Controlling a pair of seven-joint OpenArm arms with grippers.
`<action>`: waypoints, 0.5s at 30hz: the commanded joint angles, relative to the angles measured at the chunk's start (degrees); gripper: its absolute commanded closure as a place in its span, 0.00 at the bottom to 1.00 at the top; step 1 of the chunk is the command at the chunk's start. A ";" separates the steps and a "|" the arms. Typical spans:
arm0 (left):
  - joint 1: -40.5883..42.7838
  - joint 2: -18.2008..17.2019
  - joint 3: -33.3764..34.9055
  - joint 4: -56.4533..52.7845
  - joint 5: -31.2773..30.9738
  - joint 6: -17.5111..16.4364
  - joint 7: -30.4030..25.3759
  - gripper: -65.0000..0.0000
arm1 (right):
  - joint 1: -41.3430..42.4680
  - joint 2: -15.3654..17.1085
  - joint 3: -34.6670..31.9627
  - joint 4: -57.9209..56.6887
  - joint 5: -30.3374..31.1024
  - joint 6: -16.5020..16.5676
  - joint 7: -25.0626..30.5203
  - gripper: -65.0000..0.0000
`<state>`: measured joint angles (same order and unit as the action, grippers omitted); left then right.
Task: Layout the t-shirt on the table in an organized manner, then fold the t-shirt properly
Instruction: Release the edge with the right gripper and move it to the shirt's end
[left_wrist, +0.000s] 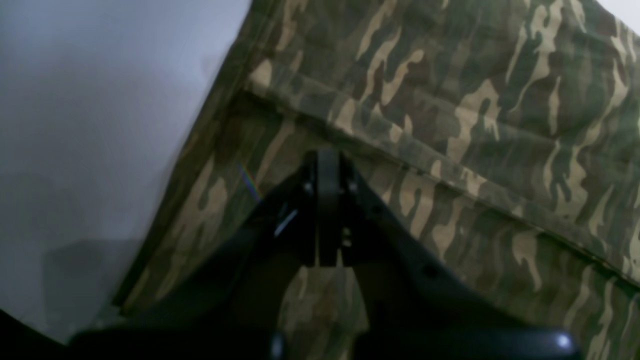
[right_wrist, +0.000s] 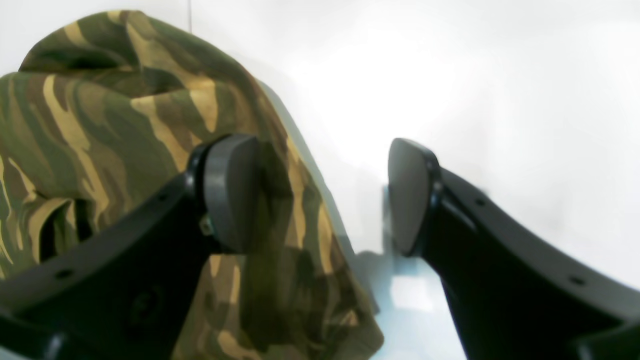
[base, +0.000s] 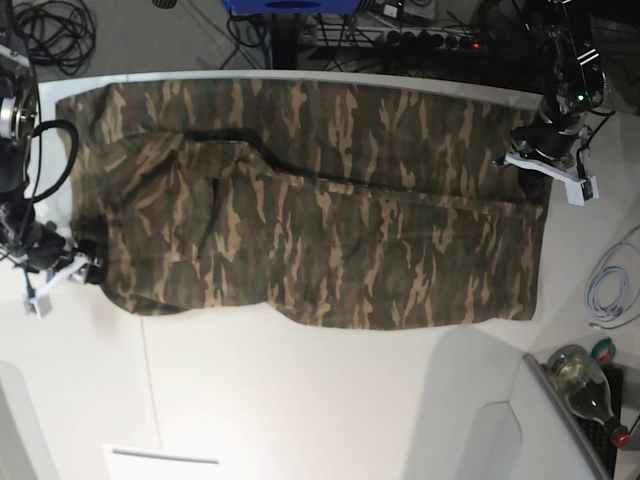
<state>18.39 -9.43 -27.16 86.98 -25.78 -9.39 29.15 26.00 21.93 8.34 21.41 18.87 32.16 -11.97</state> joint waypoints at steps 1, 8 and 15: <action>-0.41 -0.72 0.04 0.71 -0.46 -0.41 -1.23 1.00 | 1.12 0.79 -0.03 0.61 -0.02 0.41 -1.00 0.49; -0.77 -0.72 0.21 -1.66 -0.37 -0.41 -1.23 1.00 | -1.52 0.79 0.41 7.65 0.34 0.67 -4.17 0.97; -0.41 -0.81 -0.14 -1.92 -0.37 -0.41 -1.23 1.00 | -17.34 -2.64 1.64 43.25 0.34 0.67 -19.90 1.00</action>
<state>18.17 -9.56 -27.09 84.03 -25.76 -9.37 28.97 7.31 18.26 9.54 64.29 18.22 32.42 -32.99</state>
